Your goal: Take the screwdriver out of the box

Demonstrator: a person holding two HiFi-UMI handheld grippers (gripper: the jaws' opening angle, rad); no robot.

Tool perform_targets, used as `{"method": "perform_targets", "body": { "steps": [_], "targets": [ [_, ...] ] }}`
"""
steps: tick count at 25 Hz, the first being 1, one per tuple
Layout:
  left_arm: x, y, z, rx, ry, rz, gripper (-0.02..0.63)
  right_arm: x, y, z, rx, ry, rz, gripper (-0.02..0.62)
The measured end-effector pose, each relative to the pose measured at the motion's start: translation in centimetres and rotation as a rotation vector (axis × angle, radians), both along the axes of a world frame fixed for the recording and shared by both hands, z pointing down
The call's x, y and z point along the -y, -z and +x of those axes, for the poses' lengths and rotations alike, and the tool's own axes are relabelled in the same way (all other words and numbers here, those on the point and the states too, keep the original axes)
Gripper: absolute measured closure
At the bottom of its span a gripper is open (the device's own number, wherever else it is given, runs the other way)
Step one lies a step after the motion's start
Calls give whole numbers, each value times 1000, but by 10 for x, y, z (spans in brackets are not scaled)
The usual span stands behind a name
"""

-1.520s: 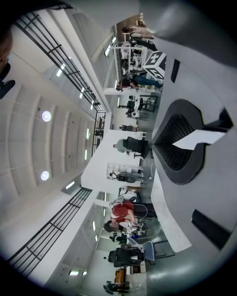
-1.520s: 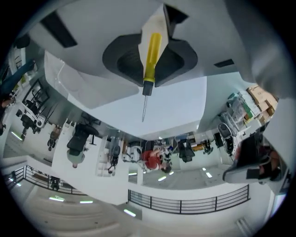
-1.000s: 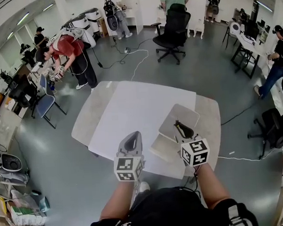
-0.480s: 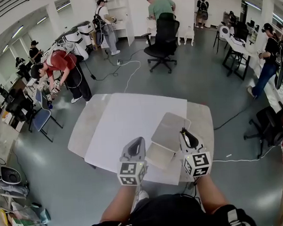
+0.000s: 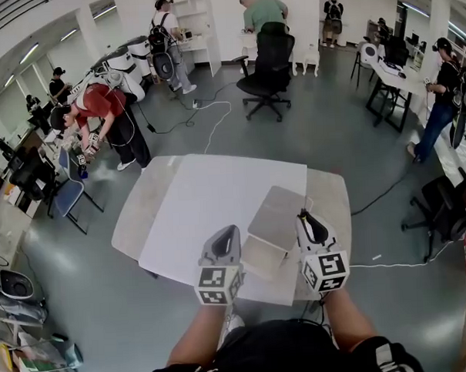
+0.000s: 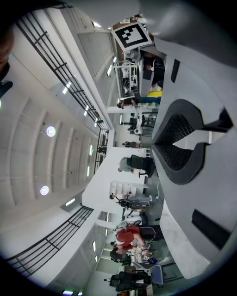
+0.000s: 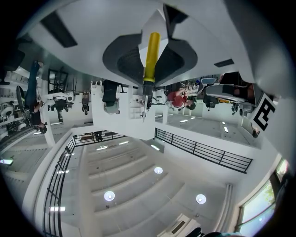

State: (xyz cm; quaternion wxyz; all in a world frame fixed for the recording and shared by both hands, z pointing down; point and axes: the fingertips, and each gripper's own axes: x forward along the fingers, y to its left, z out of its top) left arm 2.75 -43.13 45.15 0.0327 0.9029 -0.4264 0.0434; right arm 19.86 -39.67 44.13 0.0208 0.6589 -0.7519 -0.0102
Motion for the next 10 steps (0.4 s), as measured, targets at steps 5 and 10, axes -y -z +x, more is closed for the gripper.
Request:
{"method": "perform_targets", "body": {
  "steps": [5,10],
  "targets": [
    [0,-1,-2,0,10,0,595,3,-1,-2,10,19,-7,518],
    [6,1,-8,0,14,4,595,10,3,-12,-2,30,0,518]
  ]
}}
